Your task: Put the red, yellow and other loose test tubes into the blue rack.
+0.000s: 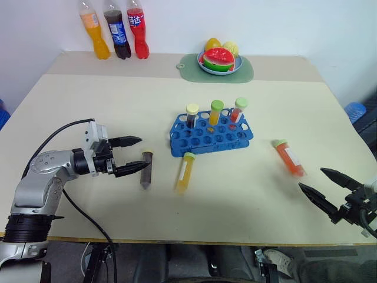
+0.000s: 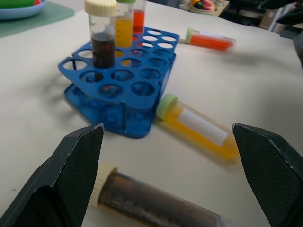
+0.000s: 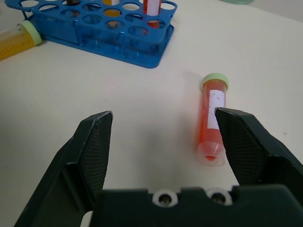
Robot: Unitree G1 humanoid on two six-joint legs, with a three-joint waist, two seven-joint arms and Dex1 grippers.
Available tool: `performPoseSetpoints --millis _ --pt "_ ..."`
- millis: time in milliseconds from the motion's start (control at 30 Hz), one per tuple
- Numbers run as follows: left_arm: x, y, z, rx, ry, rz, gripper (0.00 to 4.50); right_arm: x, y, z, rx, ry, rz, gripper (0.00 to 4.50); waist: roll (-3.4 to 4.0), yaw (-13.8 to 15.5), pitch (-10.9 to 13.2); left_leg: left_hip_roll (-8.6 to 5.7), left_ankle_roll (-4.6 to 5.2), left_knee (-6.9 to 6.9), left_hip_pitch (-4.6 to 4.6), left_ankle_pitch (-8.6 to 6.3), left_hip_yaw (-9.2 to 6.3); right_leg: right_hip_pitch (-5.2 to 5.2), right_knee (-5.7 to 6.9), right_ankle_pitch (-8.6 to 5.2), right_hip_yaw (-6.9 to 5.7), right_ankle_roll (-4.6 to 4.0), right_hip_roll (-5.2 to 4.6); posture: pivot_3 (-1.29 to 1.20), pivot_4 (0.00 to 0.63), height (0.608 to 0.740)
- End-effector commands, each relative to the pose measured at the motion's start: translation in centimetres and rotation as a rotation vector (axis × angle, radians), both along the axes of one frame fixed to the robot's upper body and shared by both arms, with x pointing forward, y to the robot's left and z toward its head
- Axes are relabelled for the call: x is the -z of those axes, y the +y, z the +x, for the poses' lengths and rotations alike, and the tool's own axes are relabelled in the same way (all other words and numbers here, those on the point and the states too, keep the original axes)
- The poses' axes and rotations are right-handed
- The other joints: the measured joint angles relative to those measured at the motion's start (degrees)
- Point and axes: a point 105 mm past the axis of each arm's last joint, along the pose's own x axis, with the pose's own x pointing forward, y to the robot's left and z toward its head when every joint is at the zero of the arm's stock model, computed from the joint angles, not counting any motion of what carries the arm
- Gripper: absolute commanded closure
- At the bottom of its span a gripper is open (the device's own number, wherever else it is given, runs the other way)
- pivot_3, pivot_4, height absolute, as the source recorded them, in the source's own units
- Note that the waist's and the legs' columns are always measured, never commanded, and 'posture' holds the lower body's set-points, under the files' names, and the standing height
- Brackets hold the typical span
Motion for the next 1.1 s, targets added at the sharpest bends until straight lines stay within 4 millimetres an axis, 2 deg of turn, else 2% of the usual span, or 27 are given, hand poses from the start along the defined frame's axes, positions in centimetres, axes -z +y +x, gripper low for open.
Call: performPoseSetpoints --millis 33,233,367,433,600,733,867,1100 --pt "-0.8 0.3 -0.2 0.002 -0.043 0.031 0.03 -0.5 -0.1 0.0 -0.011 -0.032 -0.008 0.67 0.00 0.01 0.00 0.00 0.00 0.00 0.00 0.00 0.00 0.00 0.00 0.00 0.00 0.00 0.00 0.00 0.150 0.740" --pt "-1.3 -0.3 -0.6 0.037 -0.044 -0.002 0.03 -0.1 -0.7 0.2 -0.008 -0.040 -0.011 0.67 0.00 0.05 0.00 -0.01 0.00 0.00 -0.01 0.00 0.01 -0.01 0.00 0.00 0.00 0.00 -0.01 0.00 0.150 0.740" --pt "-1.5 -0.9 -0.8 0.080 -0.070 0.002 0.03 -0.5 -0.4 0.8 -0.013 -0.042 -0.012 0.67 0.00 0.07 0.00 -0.01 0.00 0.00 -0.01 0.00 0.01 -0.01 0.00 0.00 0.00 0.00 -0.01 0.00 0.150 0.740" --pt "-0.9 -1.2 -1.0 0.120 -0.090 0.040 0.03 -0.8 -0.3 1.4 -0.010 -0.026 -0.005 0.67 0.01 0.01 0.00 -0.01 0.00 0.00 -0.01 0.00 0.02 -0.01 0.00 0.00 0.00 0.00 -0.01 0.00 0.150 0.740" --pt "0.0 -3.2 -1.4 0.197 -0.125 0.068 0.03 -2.0 -1.2 4.8 0.064 0.057 -0.058 0.67 0.05 -0.25 0.00 -0.02 0.00 0.02 0.00 0.00 0.06 -0.02 0.01 0.01 0.02 -0.01 -0.03 0.00 0.150 0.740" --pt "0.2 -4.0 -1.2 0.215 -0.144 0.064 0.03 -2.8 -1.8 7.4 0.129 0.229 -0.083 0.67 0.03 -0.15 0.01 -0.04 0.01 0.03 -0.09 0.00 0.05 -0.12 0.01 0.01 0.03 -0.02 -0.04 0.00 0.150 0.740" --pt "0.4 -4.4 -1.3 0.234 -0.146 0.071 0.03 -3.1 -2.6 9.1 0.191 0.374 -0.117 0.67 0.07 -0.16 0.03 -0.04 0.04 0.03 -0.13 -0.02 0.05 -0.17 0.02 0.01 0.04 -0.01 -0.03 0.00 0.150 0.740" --pt "0.6 -4.9 -1.8 0.252 -0.144 0.071 0.03 -3.8 -1.7 11.9 0.172 0.561 -0.024 0.67 0.09 -0.47 0.05 -0.04 0.09 0.04 -0.25 -0.04 0.15 -0.35 0.04 0.02 0.09 0.00 -0.06 0.00 0.150 0.740"
